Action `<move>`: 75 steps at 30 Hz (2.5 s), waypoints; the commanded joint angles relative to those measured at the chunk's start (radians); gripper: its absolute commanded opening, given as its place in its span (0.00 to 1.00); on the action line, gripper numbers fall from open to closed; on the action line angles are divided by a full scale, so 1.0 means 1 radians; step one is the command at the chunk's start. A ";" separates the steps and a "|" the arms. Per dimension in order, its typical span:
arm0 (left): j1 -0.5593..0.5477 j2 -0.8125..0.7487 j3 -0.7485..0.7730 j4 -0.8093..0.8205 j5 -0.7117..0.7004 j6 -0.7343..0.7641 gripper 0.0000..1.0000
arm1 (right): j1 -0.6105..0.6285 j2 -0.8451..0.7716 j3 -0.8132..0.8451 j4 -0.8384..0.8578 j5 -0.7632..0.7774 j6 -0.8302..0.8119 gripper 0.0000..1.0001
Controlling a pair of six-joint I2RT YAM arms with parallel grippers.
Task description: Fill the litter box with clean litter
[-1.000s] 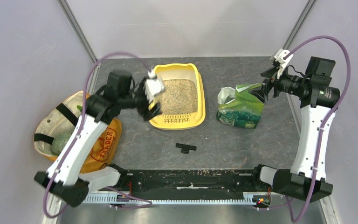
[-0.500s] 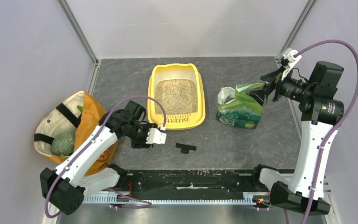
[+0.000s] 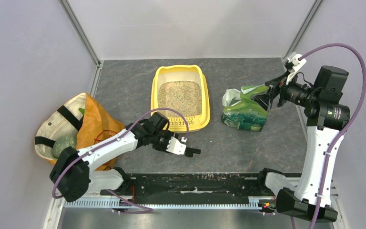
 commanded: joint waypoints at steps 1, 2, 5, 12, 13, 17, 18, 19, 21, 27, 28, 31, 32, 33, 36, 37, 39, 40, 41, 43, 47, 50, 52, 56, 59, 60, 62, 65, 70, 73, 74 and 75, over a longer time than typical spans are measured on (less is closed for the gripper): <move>-0.009 0.032 -0.011 0.155 -0.029 -0.025 0.52 | 0.006 -0.012 0.009 -0.052 0.007 -0.044 0.95; -0.012 0.041 -0.014 0.159 -0.029 -0.021 0.52 | 0.006 -0.008 0.012 -0.060 0.007 -0.048 0.95; -0.017 0.065 -0.025 0.171 -0.028 0.000 0.50 | 0.006 0.001 0.019 -0.067 0.007 -0.060 0.95; -0.028 0.142 -0.027 0.222 -0.045 0.026 0.48 | 0.006 0.006 0.020 -0.073 0.009 -0.070 0.95; -0.030 0.157 -0.024 0.222 -0.046 0.029 0.47 | 0.006 0.006 0.020 -0.075 0.010 -0.072 0.95; -0.052 0.210 -0.022 0.217 -0.079 0.051 0.44 | 0.005 0.010 0.030 -0.086 0.016 -0.087 0.95; -0.056 0.224 -0.018 0.209 -0.080 0.053 0.43 | 0.006 0.010 0.033 -0.090 0.017 -0.092 0.95; -0.058 0.231 -0.011 0.198 -0.078 0.056 0.43 | 0.005 0.011 0.035 -0.092 0.018 -0.094 0.95; -0.066 0.244 0.003 0.165 -0.073 0.052 0.40 | 0.006 0.011 0.037 -0.094 0.018 -0.097 0.95; -0.099 0.286 0.026 0.084 -0.101 0.044 0.30 | 0.007 0.022 0.036 -0.090 -0.003 -0.088 0.95; -0.100 0.293 0.026 0.075 -0.103 0.041 0.28 | 0.008 0.024 0.036 -0.091 -0.007 -0.087 0.95; -0.101 0.297 0.036 0.040 -0.097 0.037 0.17 | 0.008 0.025 0.042 -0.089 -0.010 -0.085 0.95; -0.102 0.287 0.046 0.028 -0.091 0.024 0.14 | 0.009 0.024 0.046 -0.091 -0.010 -0.084 0.95; -0.104 0.267 0.063 0.003 -0.075 0.005 0.13 | 0.010 0.022 0.049 -0.092 -0.010 -0.083 0.95; -0.118 0.197 0.125 -0.100 -0.021 -0.094 0.04 | 0.011 0.020 0.055 -0.097 -0.015 -0.075 0.95; -0.123 0.169 0.159 -0.149 0.004 -0.132 0.02 | 0.014 0.021 0.058 -0.099 -0.021 -0.068 0.95; -0.124 0.107 0.225 -0.238 0.076 -0.215 0.02 | 0.016 0.025 0.052 -0.103 -0.034 -0.058 0.95; -0.125 0.075 0.263 -0.276 0.112 -0.263 0.02 | 0.018 0.027 0.048 -0.105 -0.038 -0.055 0.95; -0.124 0.045 0.298 -0.313 0.150 -0.306 0.02 | 0.021 0.031 0.043 -0.103 -0.041 -0.048 0.94; -0.124 0.000 0.386 -0.346 0.200 -0.407 0.02 | 0.028 0.036 0.034 -0.089 -0.052 -0.026 0.94; -0.123 -0.057 0.571 -0.319 0.282 -0.573 0.02 | 0.049 0.033 0.010 0.018 -0.063 0.116 0.93; -0.111 -0.075 0.672 -0.208 0.342 -0.719 0.02 | 0.082 0.029 -0.022 0.096 -0.087 0.224 0.92; -0.078 -0.080 0.711 -0.102 0.446 -0.821 0.02 | 0.112 0.017 -0.046 0.128 -0.086 0.238 0.91; 0.012 -0.102 0.680 0.348 0.693 -1.177 0.02 | 0.161 -0.035 -0.121 0.192 -0.113 0.183 0.91; 0.043 -0.090 0.634 0.795 0.762 -1.536 0.02 | 0.193 -0.091 -0.236 0.381 -0.157 0.292 0.88; 0.044 -0.075 0.638 0.890 0.769 -1.621 0.02 | 0.207 -0.117 -0.287 0.488 -0.158 0.367 0.87; 0.044 -0.052 0.654 1.004 0.773 -1.730 0.02 | 0.242 -0.172 -0.386 0.722 -0.147 0.552 0.85; 0.046 -0.043 0.664 1.091 0.747 -1.808 0.02 | 0.336 -0.196 -0.445 0.840 -0.082 0.626 0.83; 0.046 -0.021 0.702 1.107 0.713 -1.817 0.02 | 0.510 -0.165 -0.438 0.848 0.013 0.625 0.82; 0.047 -0.015 0.712 1.106 0.712 -1.806 0.02 | 0.603 -0.151 -0.426 0.836 0.035 0.617 0.81; 0.047 -0.013 0.713 1.106 0.711 -1.806 0.02 | 0.636 -0.150 -0.424 0.830 0.045 0.617 0.82; 0.048 -0.013 0.713 1.107 0.711 -1.804 0.02 | 0.663 -0.148 -0.422 0.825 0.057 0.611 0.81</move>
